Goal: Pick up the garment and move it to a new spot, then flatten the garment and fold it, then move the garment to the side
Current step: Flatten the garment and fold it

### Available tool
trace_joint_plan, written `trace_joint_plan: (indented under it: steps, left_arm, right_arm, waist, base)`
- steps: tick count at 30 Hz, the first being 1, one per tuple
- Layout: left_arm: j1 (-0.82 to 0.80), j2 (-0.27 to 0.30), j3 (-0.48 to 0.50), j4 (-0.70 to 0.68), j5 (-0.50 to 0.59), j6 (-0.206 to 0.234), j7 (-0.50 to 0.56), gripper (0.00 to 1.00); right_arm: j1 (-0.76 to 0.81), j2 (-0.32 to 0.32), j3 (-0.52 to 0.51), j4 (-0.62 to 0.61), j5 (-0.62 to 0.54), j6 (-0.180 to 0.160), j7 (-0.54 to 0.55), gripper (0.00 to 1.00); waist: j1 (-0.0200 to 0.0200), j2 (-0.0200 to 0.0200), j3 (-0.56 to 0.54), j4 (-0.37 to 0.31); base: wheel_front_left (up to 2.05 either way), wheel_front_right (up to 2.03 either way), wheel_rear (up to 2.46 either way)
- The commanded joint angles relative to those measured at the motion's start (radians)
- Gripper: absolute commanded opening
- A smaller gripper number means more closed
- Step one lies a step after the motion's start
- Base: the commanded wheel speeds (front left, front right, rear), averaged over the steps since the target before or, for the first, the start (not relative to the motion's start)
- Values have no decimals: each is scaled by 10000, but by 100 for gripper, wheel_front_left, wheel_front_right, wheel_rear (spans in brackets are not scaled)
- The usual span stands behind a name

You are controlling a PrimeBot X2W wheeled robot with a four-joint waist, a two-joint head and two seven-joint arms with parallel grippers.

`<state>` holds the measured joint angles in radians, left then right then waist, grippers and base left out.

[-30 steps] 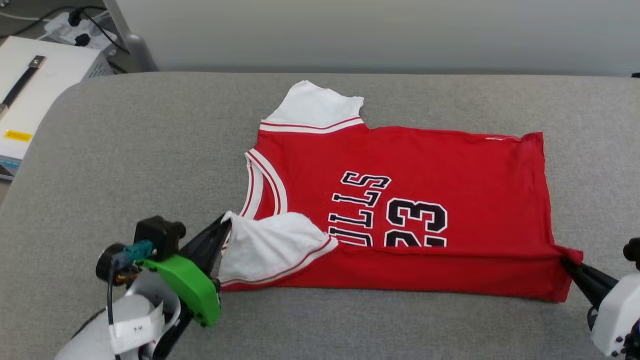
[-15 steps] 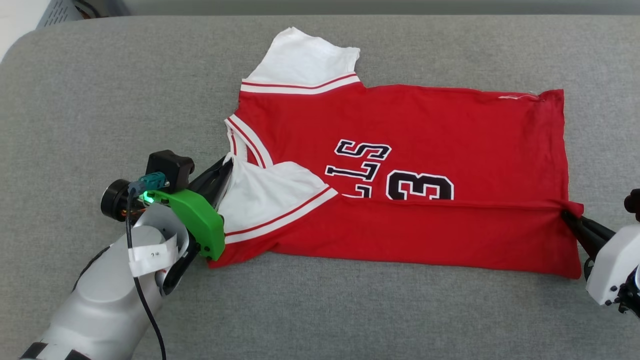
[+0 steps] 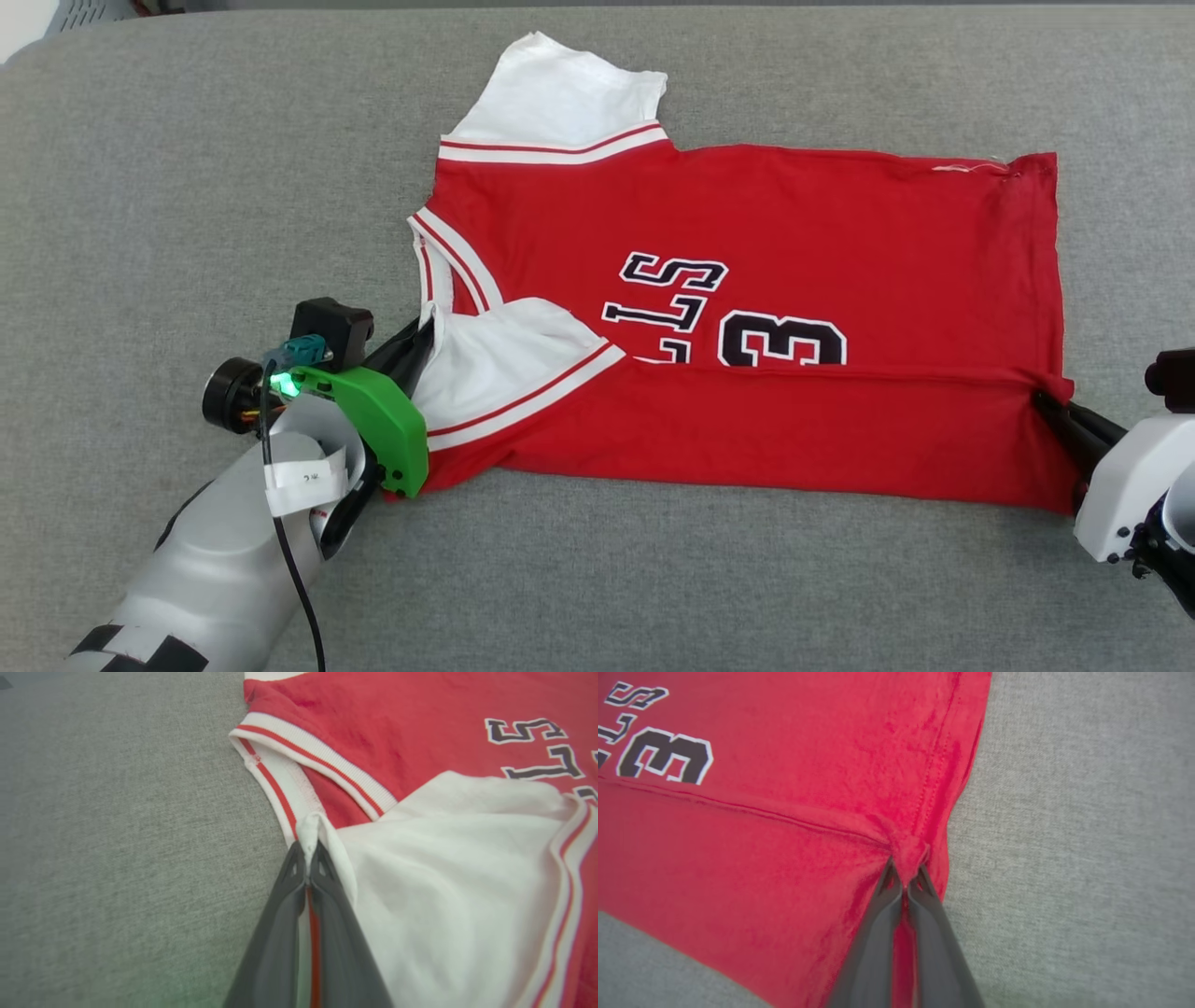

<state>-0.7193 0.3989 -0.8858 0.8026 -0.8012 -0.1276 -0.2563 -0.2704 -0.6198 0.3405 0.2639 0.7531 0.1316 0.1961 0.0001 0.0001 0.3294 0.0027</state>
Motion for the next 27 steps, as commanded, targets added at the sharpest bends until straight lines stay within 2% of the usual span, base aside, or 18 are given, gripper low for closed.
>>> trace_joint_plan:
  steps: [1,2,9,13,15,20,27]
  left_arm:
    - [-57,-51,-122,127,-63,-28,-4,100]
    - [-125,-19,-114,102,-103,-28,-20,100]
    - [-666,760,-231,-487,-265,-29,-38,100]
    - [-1108,1365,-624,-1123,-495,-30,644,100]
    - [-1360,1642,-875,-1538,-695,-30,1240,100]
    - [-1922,2198,-1568,-2712,-1775,-30,3551,100]
    - [-2417,2434,-2240,-3444,-3429,-30,6876,100]
  right_arm:
    - [-118,36,73,35,28,-9,-117,53]
    - [-111,39,62,-13,11,-9,-228,100]
    - [223,-6,-175,-554,-199,-9,-701,100]
    - [497,-2,-459,-868,-362,-9,-764,100]
    - [627,21,-572,-996,-431,-9,-711,100]
    - [815,177,-769,-1254,-636,-9,-520,100]
    - [897,390,-812,-1378,-771,-9,-328,100]
  waist:
    - [-1,-1,-195,69]
    - [-1,-1,-286,96]
    - [-1,-1,-851,303]
    - [-1,-1,-1073,433]
    - [-1,-1,-1148,497]
    - [-1,-1,-1253,589]
    - [-1,-1,-1332,544]
  base:
    - [0,0,0]
    - [0,0,0]
    - [0,0,0]
    - [0,0,0]
    - [0,0,0]
    - [0,0,0]
    - [0,0,0]
